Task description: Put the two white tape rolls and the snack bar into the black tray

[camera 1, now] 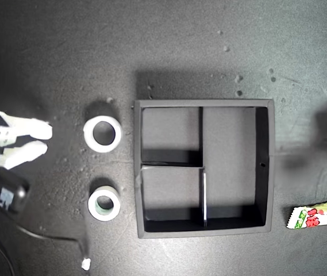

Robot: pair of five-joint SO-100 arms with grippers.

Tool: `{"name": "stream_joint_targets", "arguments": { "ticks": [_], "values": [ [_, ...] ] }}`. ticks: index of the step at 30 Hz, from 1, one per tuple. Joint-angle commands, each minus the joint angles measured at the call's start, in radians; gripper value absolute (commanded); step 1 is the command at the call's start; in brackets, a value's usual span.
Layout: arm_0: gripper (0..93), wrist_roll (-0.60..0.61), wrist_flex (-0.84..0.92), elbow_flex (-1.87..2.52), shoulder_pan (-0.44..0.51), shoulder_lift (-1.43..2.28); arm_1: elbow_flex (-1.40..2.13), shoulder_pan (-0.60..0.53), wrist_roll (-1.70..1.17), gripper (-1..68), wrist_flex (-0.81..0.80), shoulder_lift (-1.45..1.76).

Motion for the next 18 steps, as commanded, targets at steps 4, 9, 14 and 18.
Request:
{"name": "stream_joint_targets", "arguments": {
  "ticks": [4, 9, 14, 18],
  "values": [
    [22.4, 0.227, -0.12, -0.198, -0.015, 0.046, 0.012, -0.069, -0.129, -0.2, -0.152, 0.008],
    [22.8, 0.308, -0.107, -0.351, 0.0, -0.202, 0.012, -0.044, 0.006, -0.2, -0.242, 0.008],
    [22.5, 0.371, -0.178, -0.42, 0.048, -0.462, 0.012, 0.012, 0.124, -0.2, -0.153, 0.008],
    [22.4, 0.442, -0.27, -0.437, 0.044, -0.583, 0.012, -0.006, 0.216, -0.2, -0.067, 0.008]
  ]
}}
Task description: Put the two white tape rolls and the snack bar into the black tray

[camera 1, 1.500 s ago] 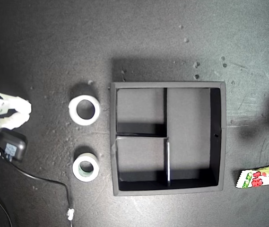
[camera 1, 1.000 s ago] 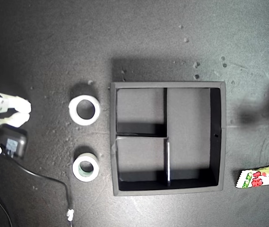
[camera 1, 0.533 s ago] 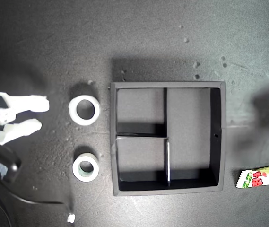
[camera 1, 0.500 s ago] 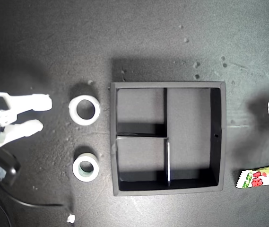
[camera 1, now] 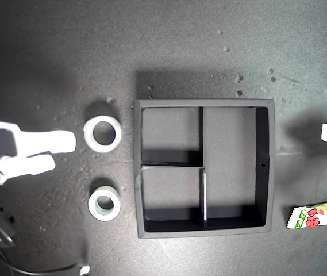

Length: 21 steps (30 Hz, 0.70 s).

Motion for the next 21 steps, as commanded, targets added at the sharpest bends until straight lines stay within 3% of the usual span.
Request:
{"name": "stream_joint_targets", "arguments": {
  "ticks": [1, 7, 21],
  "values": [
    [22.4, 0.058, -0.071, -0.084, 0.003, -0.12, 0.012, -0.014, 0.057, -0.3, 0.052, 0.008],
    [21.8, 0.121, -0.078, -0.252, -0.025, -0.403, 0.012, -0.052, 0.078, -0.3, 0.067, 0.008],
    [21.3, 0.132, -0.04, -0.532, -0.1, -0.908, 0.012, -0.117, 0.146, -0.2, 0.098, 0.008]
  ]
}}
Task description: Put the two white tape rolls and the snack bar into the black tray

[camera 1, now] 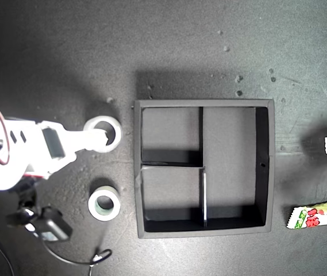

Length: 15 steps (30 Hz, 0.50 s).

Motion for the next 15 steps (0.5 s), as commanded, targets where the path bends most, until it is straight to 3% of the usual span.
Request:
{"name": "stream_joint_targets", "arguments": {
  "ticks": [1, 12, 15],
  "values": [
    [21.3, 0.015, 0.011, -0.066, -0.006, -0.037, 0.012, -0.008, 0.006, -0.2, 0.006, 0.008],
    [18.9, 0.015, 0.012, -0.109, -0.011, -0.14, 0.012, 0.026, 0.008, -0.2, -0.005, 0.008],
    [16.7, 0.003, 0.012, -0.133, -0.028, -0.183, 0.012, 0.081, 0.072, -0.2, -0.017, 0.008]
  ]
}}
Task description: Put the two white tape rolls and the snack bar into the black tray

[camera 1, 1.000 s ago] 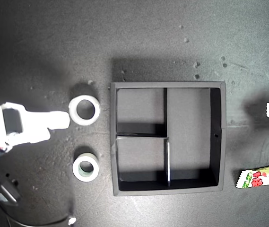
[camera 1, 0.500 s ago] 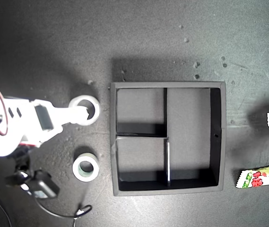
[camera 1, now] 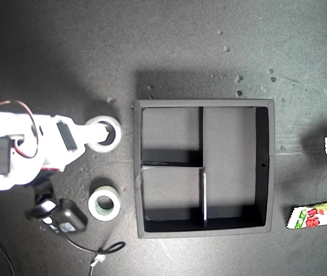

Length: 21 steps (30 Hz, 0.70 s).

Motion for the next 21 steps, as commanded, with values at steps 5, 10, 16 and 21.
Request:
{"name": "stream_joint_targets", "arguments": {
  "ticks": [5, 10, 16, 21],
  "values": [
    [4.0, -0.055, 0.005, -0.098, -0.086, -0.077, 0.012, 0.092, 0.281, -0.2, -0.048, 0.008],
    [0.3, -0.041, 0.094, -0.193, -0.112, -0.091, 0.012, 0.086, 0.529, -0.3, -0.052, 0.008],
    [0.3, 0.026, 0.331, -0.5, -0.115, -0.071, 0.012, 0.081, -0.071, -0.3, -0.215, 0.008],
    [0.3, 0.075, 0.518, -0.908, -0.112, -0.255, -0.021, 0.052, -0.451, -0.3, -0.396, 0.021]
  ]
}}
